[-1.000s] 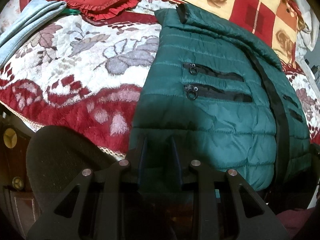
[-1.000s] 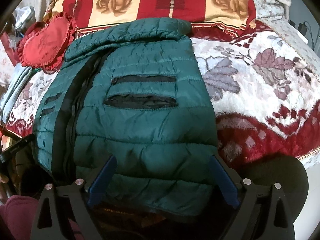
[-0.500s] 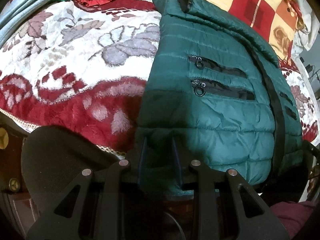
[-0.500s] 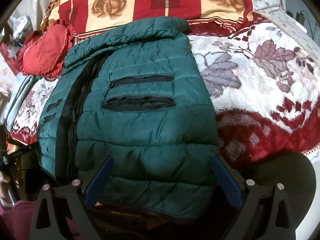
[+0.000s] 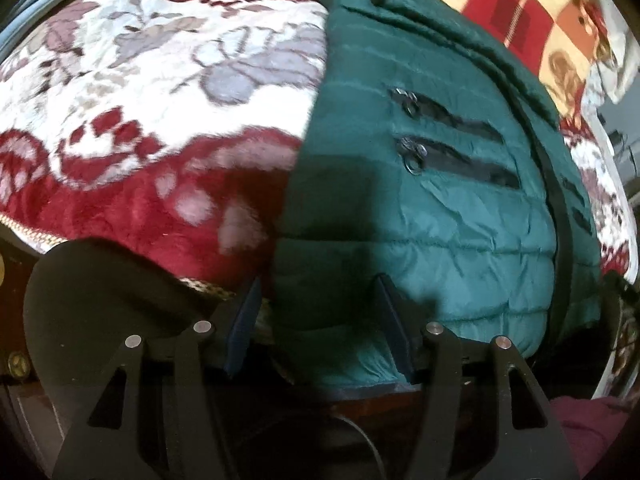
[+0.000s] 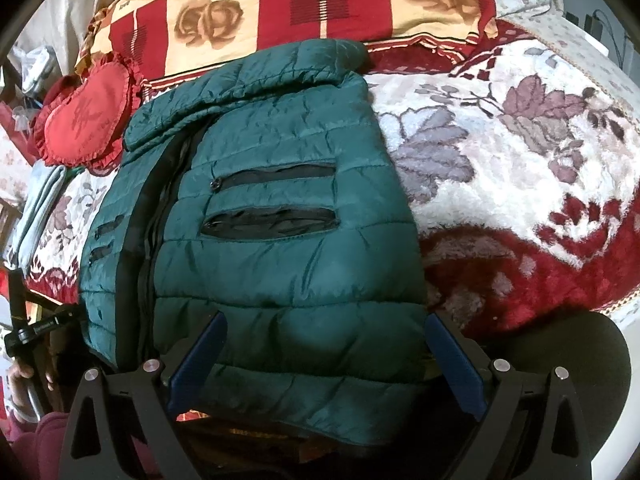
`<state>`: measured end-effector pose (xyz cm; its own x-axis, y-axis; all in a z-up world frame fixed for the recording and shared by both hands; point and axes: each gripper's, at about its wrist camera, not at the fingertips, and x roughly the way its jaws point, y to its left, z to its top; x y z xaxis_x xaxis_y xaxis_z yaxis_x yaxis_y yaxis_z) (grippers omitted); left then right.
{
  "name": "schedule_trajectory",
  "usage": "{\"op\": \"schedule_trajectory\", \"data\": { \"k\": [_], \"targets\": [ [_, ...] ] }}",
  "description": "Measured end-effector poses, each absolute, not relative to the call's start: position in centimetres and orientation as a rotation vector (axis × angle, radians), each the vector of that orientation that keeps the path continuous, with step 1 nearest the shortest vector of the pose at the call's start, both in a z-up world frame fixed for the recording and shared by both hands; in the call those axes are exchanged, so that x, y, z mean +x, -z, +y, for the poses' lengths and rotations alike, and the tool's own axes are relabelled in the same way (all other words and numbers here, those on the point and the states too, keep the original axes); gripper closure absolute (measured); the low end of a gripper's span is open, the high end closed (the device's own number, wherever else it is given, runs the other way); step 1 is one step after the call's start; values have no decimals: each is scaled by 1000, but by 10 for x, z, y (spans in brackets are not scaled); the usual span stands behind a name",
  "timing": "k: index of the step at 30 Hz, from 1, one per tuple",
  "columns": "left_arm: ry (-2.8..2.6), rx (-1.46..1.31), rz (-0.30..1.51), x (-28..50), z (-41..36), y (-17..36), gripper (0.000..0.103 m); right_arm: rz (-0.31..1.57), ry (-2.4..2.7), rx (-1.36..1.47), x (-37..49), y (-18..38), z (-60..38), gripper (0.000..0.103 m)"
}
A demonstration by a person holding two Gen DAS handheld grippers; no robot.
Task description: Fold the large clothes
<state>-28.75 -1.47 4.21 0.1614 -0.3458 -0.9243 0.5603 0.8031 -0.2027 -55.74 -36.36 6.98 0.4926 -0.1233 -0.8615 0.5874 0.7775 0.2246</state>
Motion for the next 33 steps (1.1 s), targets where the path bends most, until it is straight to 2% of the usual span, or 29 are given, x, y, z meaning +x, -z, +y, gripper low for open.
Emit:
{"op": "schedule_trajectory", "data": {
  "k": [12,19,23,25,27,29,33],
  "targets": [
    [649,189,1266,-288,-18,-35,45,1002,476,576,-563,-66,-388,4],
    [643,187,1266,-288,-25,-33,45,1074,335,708,-554,-40,-386,4],
    [659,205,1242,-293,-22,-37,45,1038,304,672,-554,-48,-376,17],
    [668,203,1235,-293,-22,-39,45,1023,290,654,-555,-54,-374,28],
    [673,185,1237,-291,-21,-38,45,1027,281,617,-556,-57,-373,44],
    [672,169,1246,-289,-19,-35,45,1038,267,567,-554,-59,-371,54],
    [673,171,1248,-289,-20,-33,45,1055,238,552,-548,-53,-368,55]
  ]
}}
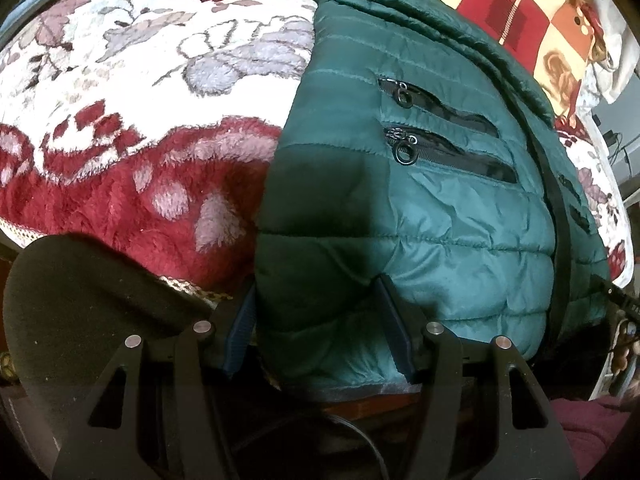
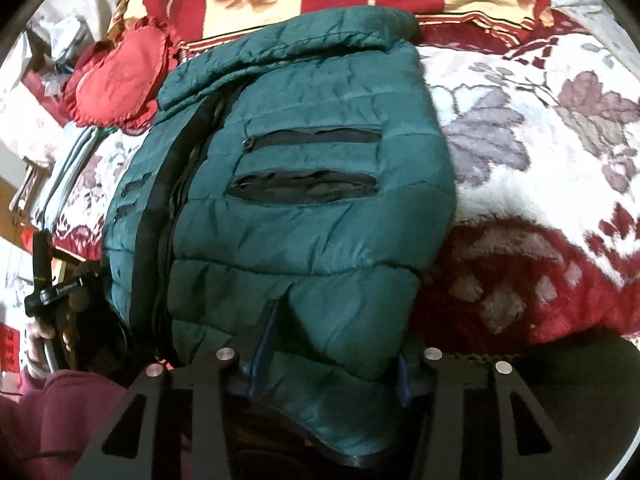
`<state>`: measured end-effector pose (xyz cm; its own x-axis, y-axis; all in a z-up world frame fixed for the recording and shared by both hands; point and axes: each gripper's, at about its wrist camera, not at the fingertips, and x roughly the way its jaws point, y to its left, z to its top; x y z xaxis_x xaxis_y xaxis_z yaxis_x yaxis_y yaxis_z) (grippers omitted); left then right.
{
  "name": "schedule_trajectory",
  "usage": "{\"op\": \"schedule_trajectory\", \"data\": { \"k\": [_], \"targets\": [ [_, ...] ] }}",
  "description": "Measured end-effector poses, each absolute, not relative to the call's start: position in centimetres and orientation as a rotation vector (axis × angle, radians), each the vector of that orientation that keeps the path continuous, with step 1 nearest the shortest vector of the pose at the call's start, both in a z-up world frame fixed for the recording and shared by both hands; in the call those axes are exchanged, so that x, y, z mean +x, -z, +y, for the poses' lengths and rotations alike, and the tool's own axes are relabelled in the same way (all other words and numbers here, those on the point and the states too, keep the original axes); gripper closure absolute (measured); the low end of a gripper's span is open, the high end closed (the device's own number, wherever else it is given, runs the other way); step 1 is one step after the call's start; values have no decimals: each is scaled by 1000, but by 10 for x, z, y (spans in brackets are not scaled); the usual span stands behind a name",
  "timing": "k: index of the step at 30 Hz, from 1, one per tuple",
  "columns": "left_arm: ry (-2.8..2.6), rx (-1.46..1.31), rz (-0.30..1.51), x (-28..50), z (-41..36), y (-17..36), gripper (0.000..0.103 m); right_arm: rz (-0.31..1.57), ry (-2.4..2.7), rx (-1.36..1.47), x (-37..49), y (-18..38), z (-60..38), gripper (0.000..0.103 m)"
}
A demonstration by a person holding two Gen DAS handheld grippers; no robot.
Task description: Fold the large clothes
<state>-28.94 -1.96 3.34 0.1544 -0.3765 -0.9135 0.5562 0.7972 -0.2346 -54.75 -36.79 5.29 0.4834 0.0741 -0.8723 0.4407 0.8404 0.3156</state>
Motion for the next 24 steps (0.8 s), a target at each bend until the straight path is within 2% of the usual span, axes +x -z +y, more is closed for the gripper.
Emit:
{"op": "schedule_trajectory", "data": {
  "k": [4,6,7,8,9,11,16,24],
  "targets": [
    [693,190,1243,-292,-23,-33,47,1035,241,607,-545,-45,-372,53],
    [707,177,1242,-292,-21,-34,58,1023,238,616,-545,-45,-371,53],
    [706,171,1237,-292,-20,-35,67,1015,225,606,-546,-49,-370,55],
    [707,168,1234,-292,-19,-36,74,1001,218,596,-547,-54,-370,61],
    [710,168,1229,-293,-18,-38,77,984,222,594,-549,-59,-370,74],
    [714,167,1212,-296,-15,-44,88,937,223,606,-553,-70,-374,84],
    [756,124,1149,-304,-8,-70,94,878,207,586,-555,-88,-369,88],
    [809,77,1020,-307,-10,-118,95,756,157,647,-553,-118,-377,89]
  ]
}}
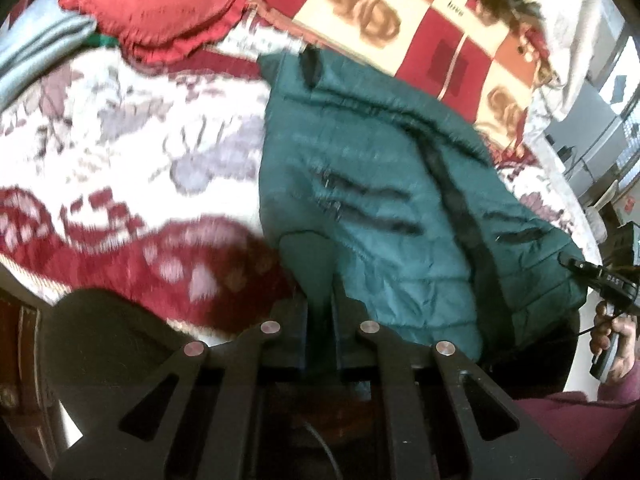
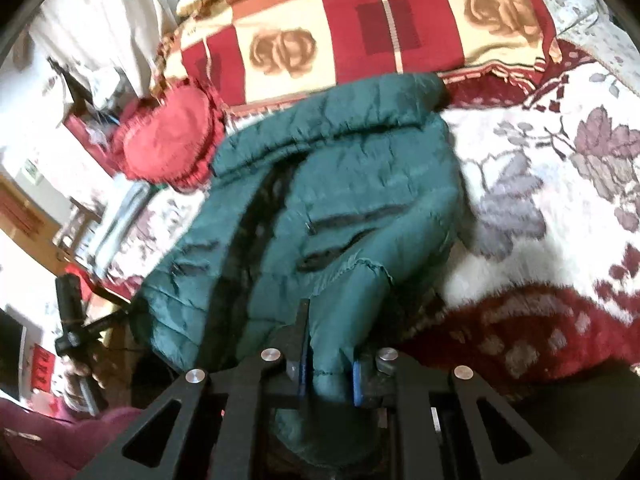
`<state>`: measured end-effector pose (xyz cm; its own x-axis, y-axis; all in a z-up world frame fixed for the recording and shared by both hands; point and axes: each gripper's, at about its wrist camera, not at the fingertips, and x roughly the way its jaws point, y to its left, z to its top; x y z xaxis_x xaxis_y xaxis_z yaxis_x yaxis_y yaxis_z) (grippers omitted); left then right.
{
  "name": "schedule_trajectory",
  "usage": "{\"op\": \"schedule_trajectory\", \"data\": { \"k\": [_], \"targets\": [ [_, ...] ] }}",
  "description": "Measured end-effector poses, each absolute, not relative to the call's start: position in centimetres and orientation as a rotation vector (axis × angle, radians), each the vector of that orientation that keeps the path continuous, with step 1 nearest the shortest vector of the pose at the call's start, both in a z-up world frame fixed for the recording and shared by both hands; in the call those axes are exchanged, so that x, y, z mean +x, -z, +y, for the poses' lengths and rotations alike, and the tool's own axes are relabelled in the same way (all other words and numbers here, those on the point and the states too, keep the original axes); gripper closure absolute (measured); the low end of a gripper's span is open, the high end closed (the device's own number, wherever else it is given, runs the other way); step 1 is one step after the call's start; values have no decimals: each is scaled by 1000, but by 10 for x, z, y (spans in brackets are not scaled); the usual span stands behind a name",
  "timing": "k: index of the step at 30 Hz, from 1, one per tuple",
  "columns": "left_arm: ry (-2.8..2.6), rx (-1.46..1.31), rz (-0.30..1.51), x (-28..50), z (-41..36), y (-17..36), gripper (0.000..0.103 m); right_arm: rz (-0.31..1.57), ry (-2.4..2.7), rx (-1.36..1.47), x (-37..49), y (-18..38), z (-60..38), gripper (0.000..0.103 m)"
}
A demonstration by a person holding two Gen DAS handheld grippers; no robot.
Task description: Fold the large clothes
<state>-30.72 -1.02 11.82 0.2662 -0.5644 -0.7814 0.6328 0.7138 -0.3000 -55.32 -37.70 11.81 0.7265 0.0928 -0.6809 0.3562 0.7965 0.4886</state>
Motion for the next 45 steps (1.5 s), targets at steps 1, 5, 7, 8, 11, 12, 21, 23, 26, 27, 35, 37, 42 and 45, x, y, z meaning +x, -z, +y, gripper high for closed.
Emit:
{"op": "schedule_trajectory", "data": {
  "k": [1,5,7,8,11,12,21,23,26,27,35,37,42,45],
  "targets": [
    [816,75,1002,-307,-13,-123,95,743,150,656,-552,-121,-378,89],
    [829,57,950,-300,-18,-142,95,697,141,674,-548,-133,-386,89],
    [831,41,929,-294,-21,-150,95,679,147,667,-545,-139,-389,89],
    [829,39,917,-292,-22,-154,95,671,146,665,-542,-142,-391,89],
    [821,40,883,-287,-27,-163,95,654,146,646,-535,-153,-394,89],
    [820,40,875,-285,-29,-166,95,648,146,638,-532,-157,-395,89],
    [802,10,793,-259,-43,-194,95,565,162,610,-504,-187,-416,89],
    [798,-2,782,-252,-47,-200,95,552,169,606,-499,-192,-421,89],
    [791,-14,767,-241,-55,-208,95,536,180,608,-488,-198,-432,89],
    [786,-16,760,-236,-58,-210,95,533,185,606,-484,-200,-436,89],
    [749,-22,736,-201,-86,-221,95,527,244,613,-446,-208,-469,89],
    [732,-24,739,-191,-94,-221,95,533,266,601,-435,-209,-477,89],
    [705,-14,746,-172,-112,-216,95,560,301,611,-404,-201,-498,89],
    [684,-7,754,-159,-123,-211,95,577,321,607,-388,-196,-507,89]
  ]
}}
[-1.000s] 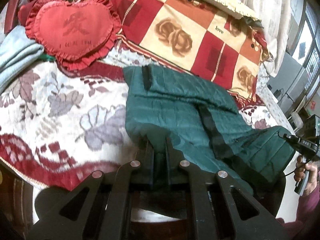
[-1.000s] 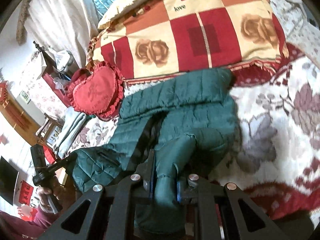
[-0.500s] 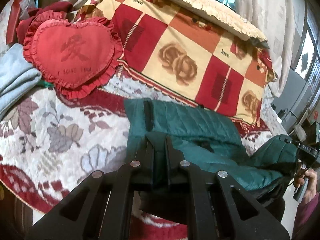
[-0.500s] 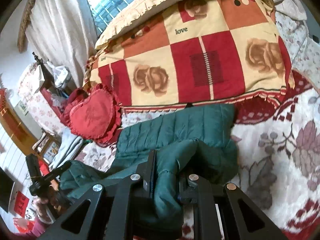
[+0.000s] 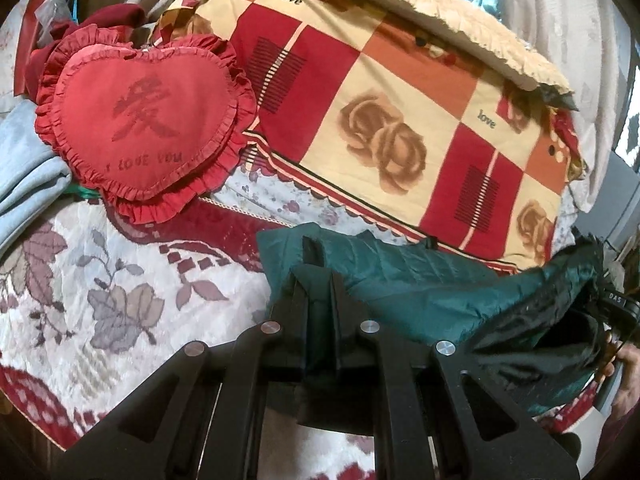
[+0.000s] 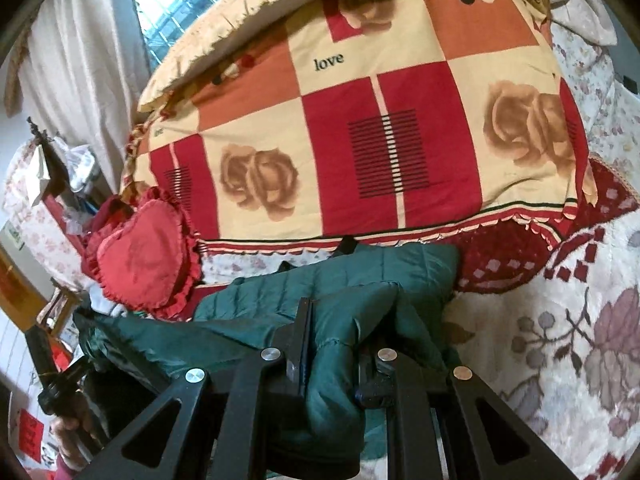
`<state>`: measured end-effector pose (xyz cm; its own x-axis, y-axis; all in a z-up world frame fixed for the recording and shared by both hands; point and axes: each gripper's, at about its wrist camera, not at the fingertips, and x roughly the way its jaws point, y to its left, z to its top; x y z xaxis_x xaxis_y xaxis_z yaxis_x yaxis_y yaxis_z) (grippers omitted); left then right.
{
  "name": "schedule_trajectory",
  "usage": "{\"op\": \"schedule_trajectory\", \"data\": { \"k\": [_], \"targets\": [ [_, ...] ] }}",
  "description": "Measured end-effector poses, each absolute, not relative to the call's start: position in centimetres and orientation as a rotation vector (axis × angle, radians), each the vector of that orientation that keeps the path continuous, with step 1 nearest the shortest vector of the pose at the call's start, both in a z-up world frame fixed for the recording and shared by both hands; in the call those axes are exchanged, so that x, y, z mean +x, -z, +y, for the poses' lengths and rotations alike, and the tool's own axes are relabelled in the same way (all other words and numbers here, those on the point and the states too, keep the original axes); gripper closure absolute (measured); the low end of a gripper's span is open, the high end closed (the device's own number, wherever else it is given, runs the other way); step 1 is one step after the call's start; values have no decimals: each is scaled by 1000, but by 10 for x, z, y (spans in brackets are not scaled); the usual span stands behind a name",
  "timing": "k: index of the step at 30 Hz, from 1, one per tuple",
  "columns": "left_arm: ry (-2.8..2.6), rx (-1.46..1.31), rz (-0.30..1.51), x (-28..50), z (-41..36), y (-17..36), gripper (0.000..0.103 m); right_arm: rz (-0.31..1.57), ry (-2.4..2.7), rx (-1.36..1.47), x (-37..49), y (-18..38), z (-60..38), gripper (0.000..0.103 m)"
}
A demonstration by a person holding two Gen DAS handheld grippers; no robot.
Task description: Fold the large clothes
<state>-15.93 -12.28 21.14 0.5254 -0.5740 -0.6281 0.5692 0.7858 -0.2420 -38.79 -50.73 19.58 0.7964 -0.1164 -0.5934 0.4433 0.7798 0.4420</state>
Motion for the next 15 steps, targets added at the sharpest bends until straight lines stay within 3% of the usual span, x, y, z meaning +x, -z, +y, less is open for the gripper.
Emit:
{"op": "schedule_trajectory", "data": {
  "k": [15],
  "targets": [
    [585,30,819,-85,-187,-182,95,673,430,635,-326,-158,-565,89]
  ]
}}
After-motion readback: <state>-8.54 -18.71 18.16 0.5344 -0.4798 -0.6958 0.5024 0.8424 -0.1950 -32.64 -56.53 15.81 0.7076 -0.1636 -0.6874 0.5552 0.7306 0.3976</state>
